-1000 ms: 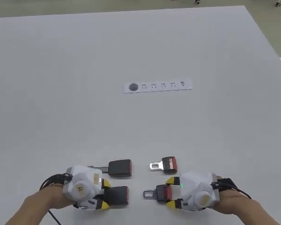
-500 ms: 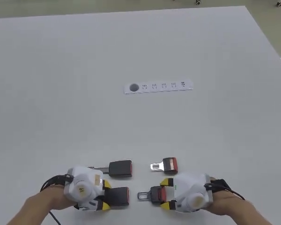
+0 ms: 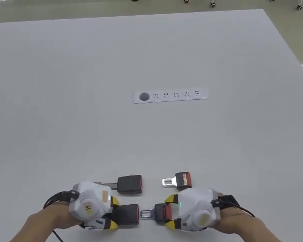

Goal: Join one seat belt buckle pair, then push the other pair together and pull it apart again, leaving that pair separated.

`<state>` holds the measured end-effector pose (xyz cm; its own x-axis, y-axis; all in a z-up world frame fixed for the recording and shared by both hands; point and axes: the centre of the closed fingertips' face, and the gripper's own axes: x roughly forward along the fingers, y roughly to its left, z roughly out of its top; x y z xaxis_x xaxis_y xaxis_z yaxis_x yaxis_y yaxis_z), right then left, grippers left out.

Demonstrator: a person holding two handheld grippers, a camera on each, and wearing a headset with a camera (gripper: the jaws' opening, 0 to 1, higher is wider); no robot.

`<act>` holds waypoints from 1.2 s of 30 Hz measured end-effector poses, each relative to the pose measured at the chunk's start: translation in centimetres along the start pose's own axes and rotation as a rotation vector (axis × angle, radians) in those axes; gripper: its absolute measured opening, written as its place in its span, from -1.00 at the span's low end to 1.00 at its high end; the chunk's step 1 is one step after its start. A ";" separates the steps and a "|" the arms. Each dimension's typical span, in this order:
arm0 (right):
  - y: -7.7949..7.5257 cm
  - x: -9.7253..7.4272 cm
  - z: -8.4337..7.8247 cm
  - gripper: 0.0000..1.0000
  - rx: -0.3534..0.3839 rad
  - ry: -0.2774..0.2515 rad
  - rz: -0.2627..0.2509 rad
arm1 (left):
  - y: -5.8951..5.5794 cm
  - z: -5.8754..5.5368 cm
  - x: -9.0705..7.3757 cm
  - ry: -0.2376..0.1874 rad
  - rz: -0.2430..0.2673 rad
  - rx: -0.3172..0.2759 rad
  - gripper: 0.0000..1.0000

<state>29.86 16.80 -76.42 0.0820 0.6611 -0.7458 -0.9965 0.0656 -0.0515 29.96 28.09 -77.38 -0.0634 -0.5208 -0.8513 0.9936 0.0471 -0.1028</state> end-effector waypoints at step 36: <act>0.3 0.3 2.1 -0.43 -0.001 -0.030 -0.010 | 0.1 0.1 0.0 0.010 0.025 0.017 -0.40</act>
<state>29.63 18.58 -75.21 0.0921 0.6824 -0.7252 -0.9957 0.0711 -0.0596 30.06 28.04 -77.32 -0.0394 -0.5115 -0.8584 0.9963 0.0451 -0.0726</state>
